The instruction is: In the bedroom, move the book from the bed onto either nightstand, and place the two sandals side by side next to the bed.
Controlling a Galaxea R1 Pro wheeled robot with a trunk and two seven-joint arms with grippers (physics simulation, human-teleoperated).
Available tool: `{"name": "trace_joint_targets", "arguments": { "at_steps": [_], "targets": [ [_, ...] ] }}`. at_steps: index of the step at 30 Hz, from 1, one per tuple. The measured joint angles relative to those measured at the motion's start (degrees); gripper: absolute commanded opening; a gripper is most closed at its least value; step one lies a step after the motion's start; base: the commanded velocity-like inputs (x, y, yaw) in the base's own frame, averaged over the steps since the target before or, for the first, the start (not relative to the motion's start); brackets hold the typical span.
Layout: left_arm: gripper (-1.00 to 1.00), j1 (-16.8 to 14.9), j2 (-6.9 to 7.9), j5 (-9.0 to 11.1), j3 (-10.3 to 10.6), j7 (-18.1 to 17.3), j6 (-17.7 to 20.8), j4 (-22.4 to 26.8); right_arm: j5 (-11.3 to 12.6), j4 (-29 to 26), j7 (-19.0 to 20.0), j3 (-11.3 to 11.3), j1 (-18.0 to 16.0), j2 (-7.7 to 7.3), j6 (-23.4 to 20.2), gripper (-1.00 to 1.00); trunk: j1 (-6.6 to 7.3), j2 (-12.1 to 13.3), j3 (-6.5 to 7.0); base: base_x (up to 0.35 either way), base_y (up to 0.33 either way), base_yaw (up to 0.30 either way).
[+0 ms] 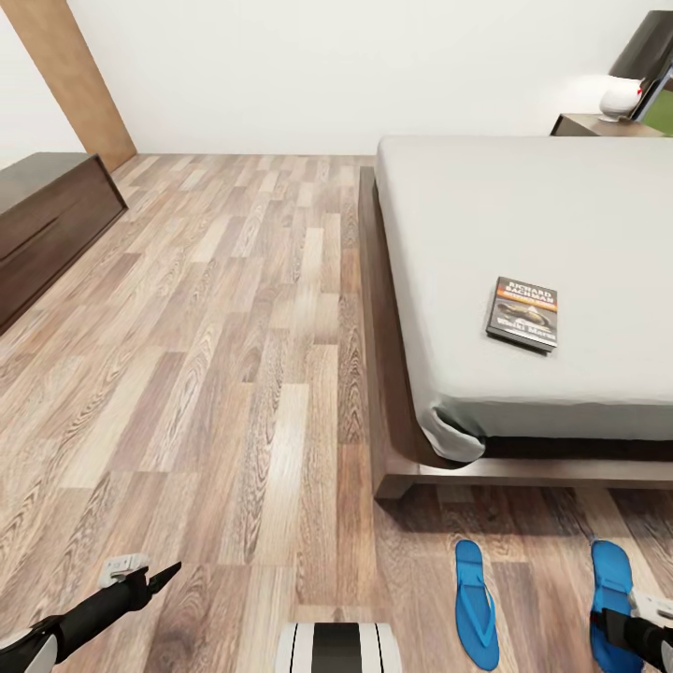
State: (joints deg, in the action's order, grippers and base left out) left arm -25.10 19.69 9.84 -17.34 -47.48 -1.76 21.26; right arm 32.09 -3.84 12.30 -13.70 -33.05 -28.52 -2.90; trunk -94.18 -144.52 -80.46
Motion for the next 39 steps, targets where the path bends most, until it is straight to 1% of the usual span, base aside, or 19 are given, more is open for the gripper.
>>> {"name": "trace_joint_targets", "arguments": {
  "at_steps": [2, 5, 8, 16, 18, 19, 21, 23, 25, 27, 33, 39],
  "targets": [
    [1.00, 0.00, 0.00, 0.00, 0.00, 0.00, 0.00, 0.00, -0.08, -2.23, -0.93, -0.08, 0.00, 0.03, -1.64, -1.00, 0.00, 0.00, 0.00, 0.000, 0.000, 0.000],
    [1.00, 0.00, 0.00, 0.00, 0.00, 0.00, 0.00, 0.00, -0.20, -5.42, -1.46, -0.14, 0.01, 0.05, -6.22, -1.00, 0.00, 0.00, 0.00, 0.000, 0.000, 0.000],
    [1.00, 0.00, 0.00, 0.00, 0.00, 0.00, 0.00, 0.00, -0.34, -6.32, -1.59, -0.16, 0.02, 0.08, -7.72, -1.00, 0.00, 0.00, 0.00, 0.000, 0.000, 0.000],
    [1.00, 0.00, 0.00, 0.01, 0.00, 0.00, 0.00, 0.00, -0.59, -6.50, -1.98, -0.55, 0.03, 0.18, -8.20, -1.00, 0.00, 0.00, 0.00, 0.000, 0.000, 0.000],
    [1.00, 0.00, 0.00, 0.00, 0.00, 0.00, 0.00, 0.00, -0.64, -6.45, -2.23, -0.69, 0.03, 0.43, -8.26, -1.00, 0.00, 0.00, 0.00, 0.000, 0.000, 0.000],
    [1.00, 0.00, 0.00, 0.01, 0.00, 0.00, 0.00, 0.00, -0.71, -6.42, -2.71, -0.74, 0.03, 0.80, -8.28, -1.00, 0.00, 0.00, 0.00, 0.000, 0.000, 0.000],
    [1.00, 0.00, 0.00, 0.00, 0.00, 0.00, 0.00, -0.01, -1.83, -6.38, -6.07, -0.79, 0.03, 2.08, -8.29, -1.00, 0.00, 0.00, 0.00, 0.000, 0.000, 0.000],
    [1.00, 0.00, 0.00, 0.01, 0.00, 0.00, 0.00, -0.02, -3.87, -6.38, -9.08, -0.81, 0.03, 2.90, -8.28, -1.00, 0.00, 0.00, 0.00, 0.000, 0.000, 0.000],
    [1.00, 0.00, 0.00, 0.00, 0.00, 0.00, 0.00, -0.01, -5.09, -6.43, -9.87, -0.79, 0.02, 3.17, -8.28, -1.00, 0.00, 0.00, 0.00, 0.000, 0.000, 0.000],
    [1.00, 0.00, 0.00, 0.00, 0.00, 0.00, 0.00, -0.03, -5.67, -6.49, -10.10, -0.80, 0.02, 3.29, -8.28, -1.00, 0.00, 0.00, 0.00, 0.000, 0.000, 0.000],
    [1.00, 0.00, 0.00, 0.01, 0.00, 0.00, 0.00, -0.01, -5.97, -6.75, -10.11, -0.86, 0.02, 3.75, -8.17, -1.00, 0.00, 0.00, 0.00, 0.000, 0.005, 0.000],
    [1.00, 0.01, 0.01, -0.04, -0.03, -0.02, 0.00, 0.02, -6.01, -6.79, -10.04, -1.00, 0.02, 3.87, -7.51, -1.00, 0.00, 0.00, 0.00, 0.000, 0.210, 0.000]
  ]
}}
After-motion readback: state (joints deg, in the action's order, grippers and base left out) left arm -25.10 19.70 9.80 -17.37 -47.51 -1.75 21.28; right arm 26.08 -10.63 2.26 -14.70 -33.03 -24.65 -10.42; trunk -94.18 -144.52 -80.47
